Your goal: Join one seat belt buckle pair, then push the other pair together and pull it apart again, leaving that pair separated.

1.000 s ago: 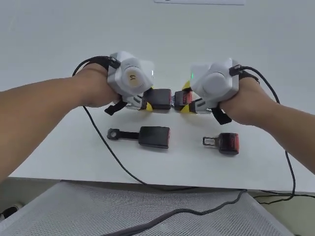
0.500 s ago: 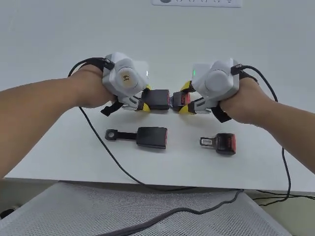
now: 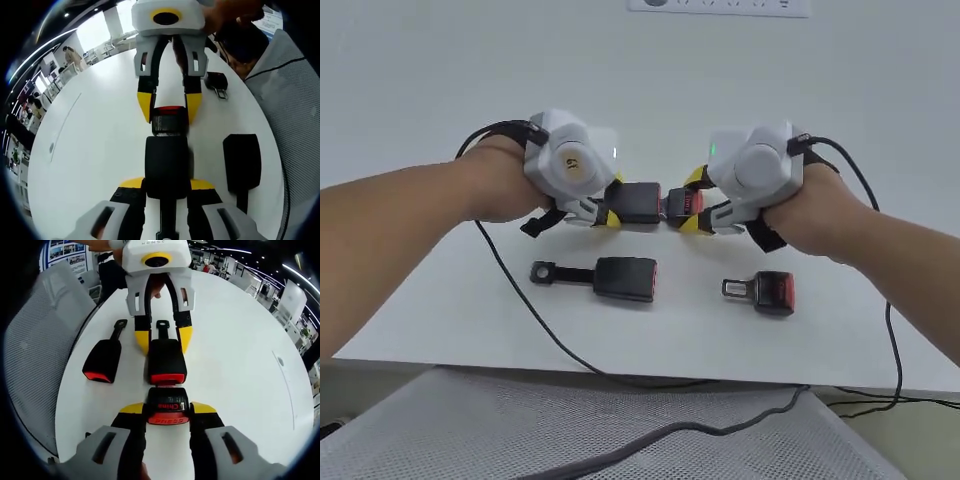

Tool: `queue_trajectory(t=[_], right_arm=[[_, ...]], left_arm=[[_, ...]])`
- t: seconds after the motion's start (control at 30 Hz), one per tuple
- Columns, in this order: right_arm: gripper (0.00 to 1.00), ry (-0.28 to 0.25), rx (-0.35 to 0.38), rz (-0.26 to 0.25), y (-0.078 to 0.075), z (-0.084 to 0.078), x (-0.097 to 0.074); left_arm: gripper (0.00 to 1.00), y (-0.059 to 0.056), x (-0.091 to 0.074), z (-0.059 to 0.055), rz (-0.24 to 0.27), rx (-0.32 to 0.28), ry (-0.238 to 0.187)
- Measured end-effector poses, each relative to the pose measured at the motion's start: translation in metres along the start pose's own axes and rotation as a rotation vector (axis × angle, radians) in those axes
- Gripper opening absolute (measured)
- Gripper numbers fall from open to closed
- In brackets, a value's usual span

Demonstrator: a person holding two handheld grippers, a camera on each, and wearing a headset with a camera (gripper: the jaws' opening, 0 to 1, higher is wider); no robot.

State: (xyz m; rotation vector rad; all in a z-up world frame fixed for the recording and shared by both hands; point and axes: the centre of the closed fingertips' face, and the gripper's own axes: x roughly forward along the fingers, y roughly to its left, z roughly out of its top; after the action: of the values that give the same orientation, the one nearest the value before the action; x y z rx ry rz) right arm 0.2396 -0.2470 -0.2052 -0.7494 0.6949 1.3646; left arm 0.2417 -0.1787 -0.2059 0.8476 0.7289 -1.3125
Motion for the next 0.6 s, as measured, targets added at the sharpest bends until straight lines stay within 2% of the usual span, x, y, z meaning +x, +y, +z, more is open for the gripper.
queue_trajectory(t=[0.07, 0.1, 0.17, 0.23, 0.3, 0.4, 0.6], right_arm=[[0.32, 0.001, 0.01, 0.0, -0.001, -0.001, -0.001], [0.32, 0.006, 0.047, -0.003, 0.0, -0.002, -0.002], [0.32, 0.003, 0.042, -0.003, -0.003, -0.005, 0.001], [0.34, 0.011, 0.044, -0.007, 0.001, -0.004, -0.006], [0.35, 0.005, 0.054, -0.013, 0.002, -0.006, -0.007], [0.37, -0.003, 0.07, -0.024, 0.005, -0.008, -0.015], [0.41, -0.034, 0.113, -0.059, 0.008, -0.007, -0.035]], left_arm=[[0.32, 0.0, 0.0, 0.0, 0.002, -0.003, 0.004], [0.32, 0.0, 0.0, 0.0, 0.003, -0.005, 0.005], [0.32, 0.0, -0.001, -0.001, 0.008, -0.022, 0.007], [0.33, 0.0, -0.004, -0.001, 0.013, -0.022, 0.003], [0.34, 0.003, -0.009, 0.003, 0.027, -0.05, -0.025], [0.38, 0.007, -0.019, 0.006, 0.054, -0.075, -0.043], [0.42, -0.004, -0.039, 0.002, 0.078, -0.108, -0.05]])
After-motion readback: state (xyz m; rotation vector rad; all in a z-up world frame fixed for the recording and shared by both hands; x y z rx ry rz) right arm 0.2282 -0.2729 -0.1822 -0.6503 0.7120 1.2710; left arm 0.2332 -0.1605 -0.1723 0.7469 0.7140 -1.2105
